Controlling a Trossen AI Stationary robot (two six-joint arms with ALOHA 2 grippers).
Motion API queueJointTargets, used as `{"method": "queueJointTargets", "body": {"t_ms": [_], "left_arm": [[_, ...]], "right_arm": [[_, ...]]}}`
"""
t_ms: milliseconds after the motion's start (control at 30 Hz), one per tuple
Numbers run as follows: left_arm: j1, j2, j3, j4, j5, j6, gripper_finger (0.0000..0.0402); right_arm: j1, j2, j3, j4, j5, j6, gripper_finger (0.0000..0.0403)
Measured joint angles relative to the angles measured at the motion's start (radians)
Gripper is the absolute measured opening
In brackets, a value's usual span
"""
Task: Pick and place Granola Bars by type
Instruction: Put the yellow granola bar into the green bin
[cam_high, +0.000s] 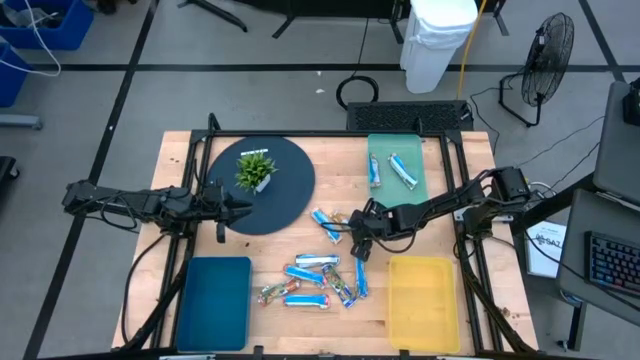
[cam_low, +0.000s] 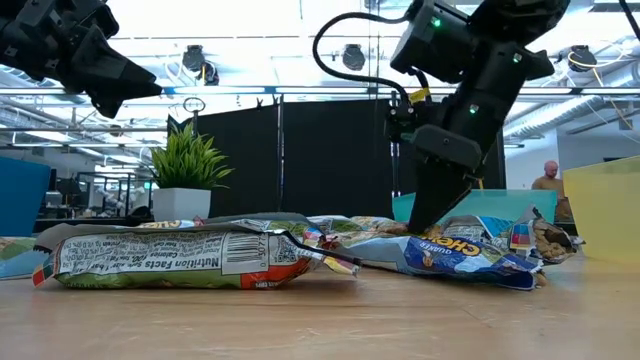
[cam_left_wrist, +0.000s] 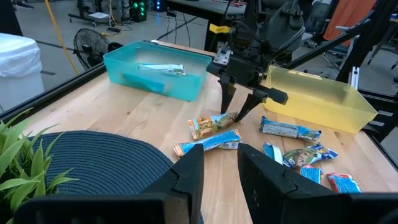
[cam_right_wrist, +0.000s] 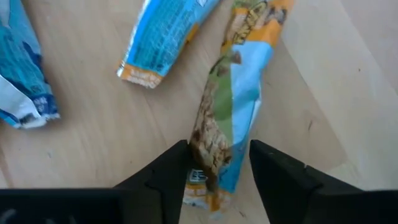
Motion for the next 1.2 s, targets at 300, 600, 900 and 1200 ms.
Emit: {"method": "queueJointTargets", "body": {"t_ms": [300, 600, 900, 1200], "left_arm": [[0.0, 0.0, 0.0, 0.0, 0.0, 0.0, 0.0102], [0.0, 0.0, 0.0, 0.0, 0.0, 0.0, 0.0102], [0.0, 0.0, 0.0, 0.0, 0.0, 0.0, 0.0102], [0.0, 0.0, 0.0, -0.001, 0.0, 0.0, 0.0102]], "right_arm": [[-0.001, 0.0, -0.021, -0.001, 0.002, -0.037, 0.0055], [-0.001, -0.049, -0.023, -0.012, 0.008, -0.13, 0.0012], [-0.001, -0.258, -0.023, -0.021, 0.031, -0.245, 0.0006], [-0.001, -0.451, -0.022, -0.136, 0.149, -0.29, 0.0004]]}}
